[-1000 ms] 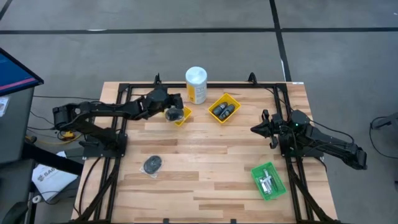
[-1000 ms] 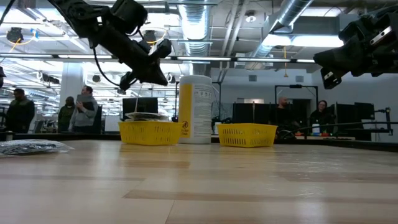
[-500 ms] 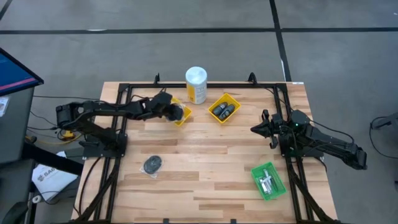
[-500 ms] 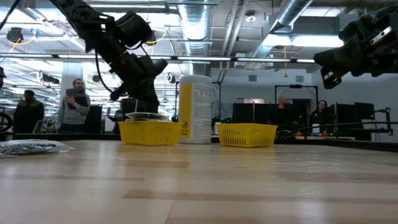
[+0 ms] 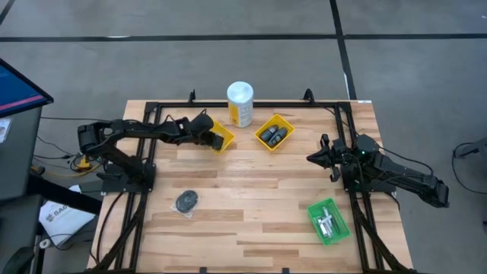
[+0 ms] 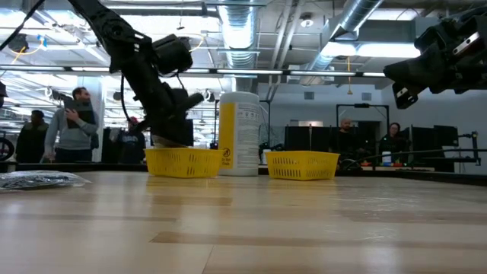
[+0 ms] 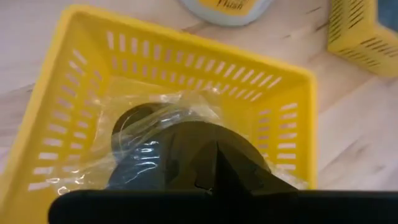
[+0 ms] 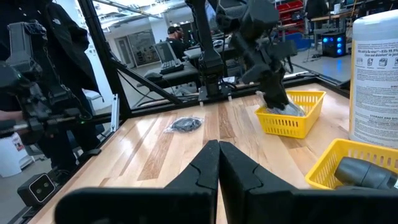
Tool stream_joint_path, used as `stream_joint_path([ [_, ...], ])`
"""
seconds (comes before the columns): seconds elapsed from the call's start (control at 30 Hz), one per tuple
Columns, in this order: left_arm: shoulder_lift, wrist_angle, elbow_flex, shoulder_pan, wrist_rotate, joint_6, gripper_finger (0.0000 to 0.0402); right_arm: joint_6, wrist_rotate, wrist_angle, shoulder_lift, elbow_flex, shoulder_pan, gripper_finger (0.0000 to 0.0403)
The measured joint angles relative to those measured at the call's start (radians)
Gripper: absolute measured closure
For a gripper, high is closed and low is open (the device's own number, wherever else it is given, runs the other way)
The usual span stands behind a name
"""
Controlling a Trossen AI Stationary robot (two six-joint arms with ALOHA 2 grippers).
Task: Pick & Place Travel size toiletries
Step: Put the black hairbrush into the left yellow bin
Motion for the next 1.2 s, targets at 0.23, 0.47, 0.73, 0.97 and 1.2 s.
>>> stream_joint_path([
  [0.23, -0.178, 0.005, 0.054, -0.036, 0.024, 0.089, 0.0401, 0.000, 0.000, 0.000, 0.000, 0.000, 0.000, 0.0403],
  [0.47, -0.438, -0.002, 0.039, -0.221, 0.199, 0.143, 0.0398, 0.000, 0.000, 0.000, 0.000, 0.000, 0.000, 0.0403],
  [0.73, -0.589, -0.006, 0.028, -0.498, 0.244, 0.194, 0.0337, 0.000, 0.000, 0.000, 0.000, 0.000, 0.000, 0.0403],
  [0.97, -0.566, -0.010, 0.028, -0.706, 0.216, 0.347, 0.0239, 0.000, 0.000, 0.000, 0.000, 0.000, 0.000, 0.0403],
  [1.2, -0.429, -0.202, 0.027, -0.779, 0.118, 0.435, 0.0186, 0.000, 0.000, 0.001, 0.000, 0.000, 0.000, 0.0403],
])
